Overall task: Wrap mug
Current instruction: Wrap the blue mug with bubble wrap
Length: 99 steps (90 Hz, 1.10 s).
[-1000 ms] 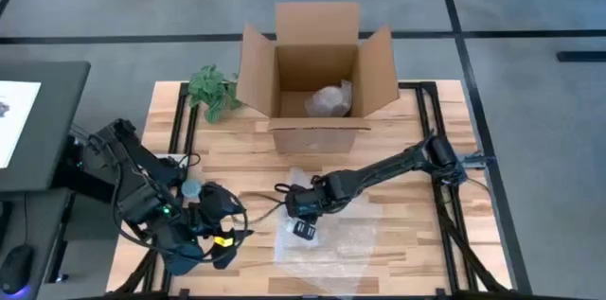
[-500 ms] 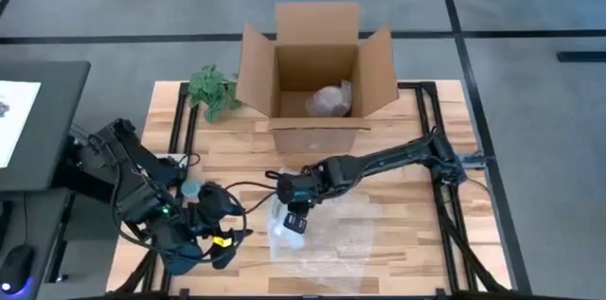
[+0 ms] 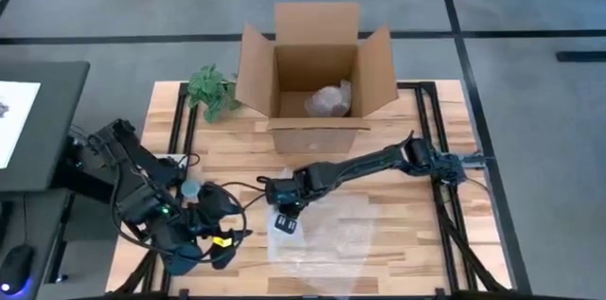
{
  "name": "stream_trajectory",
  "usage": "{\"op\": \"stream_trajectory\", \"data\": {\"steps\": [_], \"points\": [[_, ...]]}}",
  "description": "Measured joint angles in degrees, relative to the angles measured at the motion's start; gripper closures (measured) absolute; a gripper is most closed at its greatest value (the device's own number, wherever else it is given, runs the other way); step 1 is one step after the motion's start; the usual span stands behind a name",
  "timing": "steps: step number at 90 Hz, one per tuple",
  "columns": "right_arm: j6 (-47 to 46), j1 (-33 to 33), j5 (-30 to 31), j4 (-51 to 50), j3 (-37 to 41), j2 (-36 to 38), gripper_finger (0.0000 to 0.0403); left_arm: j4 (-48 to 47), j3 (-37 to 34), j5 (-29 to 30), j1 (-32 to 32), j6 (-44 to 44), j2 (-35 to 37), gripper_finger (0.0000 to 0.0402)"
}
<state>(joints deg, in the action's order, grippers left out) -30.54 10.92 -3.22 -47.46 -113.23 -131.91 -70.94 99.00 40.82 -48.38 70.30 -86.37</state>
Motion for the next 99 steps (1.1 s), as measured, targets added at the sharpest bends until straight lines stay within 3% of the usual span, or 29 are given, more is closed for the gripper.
{"op": "stream_trajectory", "data": {"steps": [18,42,57,71,99], "points": [[1.9,-0.1,-0.1,-6.5,-5.9,0.2,0.0337,0.2,0.0,0.0,0.0,0.7,0.0,0.0151],[1.0,0.0,0.2,-18.6,-21.5,0.6,0.0337,0.2,0.0,0.0,0.0,0.7,0.0,0.0151],[-0.7,1.1,-0.1,-17.9,-21.4,0.2,0.0356,0.1,0.0,0.0,0.0,0.4,0.0,0.0151],[0.9,1.7,-1.2,-17.2,-21.5,-4.6,0.0397,0.2,0.0,0.1,0.0,-0.4,0.0,0.0151],[2.2,0.3,-0.6,-17.8,-21.9,-12.0,0.0402,0.8,0.0,0.1,0.0,-0.6,0.0,0.0151]]}}
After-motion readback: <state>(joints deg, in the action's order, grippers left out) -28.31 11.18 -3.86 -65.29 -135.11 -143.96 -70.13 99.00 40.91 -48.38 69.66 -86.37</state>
